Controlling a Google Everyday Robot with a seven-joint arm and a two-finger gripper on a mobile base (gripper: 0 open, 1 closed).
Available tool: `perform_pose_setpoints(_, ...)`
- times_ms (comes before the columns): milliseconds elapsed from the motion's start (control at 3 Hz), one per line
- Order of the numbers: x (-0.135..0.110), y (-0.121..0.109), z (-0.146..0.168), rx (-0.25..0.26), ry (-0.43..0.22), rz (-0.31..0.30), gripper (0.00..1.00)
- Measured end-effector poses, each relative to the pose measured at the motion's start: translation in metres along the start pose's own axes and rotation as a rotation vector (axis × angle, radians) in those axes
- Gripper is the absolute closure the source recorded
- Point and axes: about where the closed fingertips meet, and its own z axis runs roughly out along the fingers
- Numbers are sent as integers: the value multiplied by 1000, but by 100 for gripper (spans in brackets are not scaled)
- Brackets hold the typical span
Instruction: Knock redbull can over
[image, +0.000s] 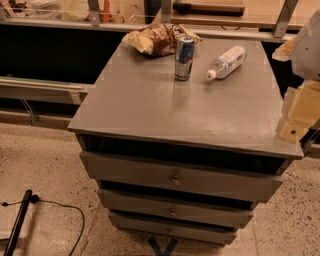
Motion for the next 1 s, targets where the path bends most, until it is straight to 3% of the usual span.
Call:
perform_pose_setpoints(333, 0, 0, 0, 0, 0, 0, 0)
perform_pose_setpoints(667, -15, -14, 5, 14, -110, 75, 0)
perform_pose_setpoints(1000, -48, -45, 25, 35, -408, 241, 0)
